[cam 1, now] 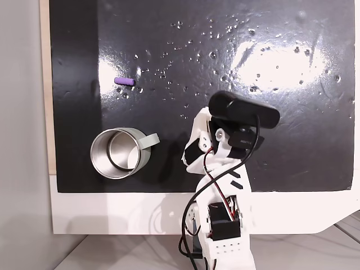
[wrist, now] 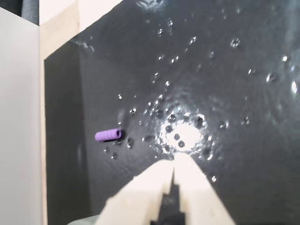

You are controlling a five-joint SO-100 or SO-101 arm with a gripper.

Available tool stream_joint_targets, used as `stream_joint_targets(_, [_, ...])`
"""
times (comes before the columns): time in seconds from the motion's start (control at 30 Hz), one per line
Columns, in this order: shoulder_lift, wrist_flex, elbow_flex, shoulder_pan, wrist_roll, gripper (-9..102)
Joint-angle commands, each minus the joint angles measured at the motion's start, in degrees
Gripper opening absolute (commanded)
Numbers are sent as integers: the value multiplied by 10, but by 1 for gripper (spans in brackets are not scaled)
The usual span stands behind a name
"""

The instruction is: Grasp a pengrip and put it in the cup.

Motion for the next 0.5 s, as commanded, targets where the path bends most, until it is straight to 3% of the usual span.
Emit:
stream_joint_targets(0.0, [-80, -50, -69, -5, -44, 0])
stream_joint_targets(0.17, [-250, -93, -140, -6, -56, 0])
stream_joint_targets(0.47, [-506, -149, -271, -16, 10, 0])
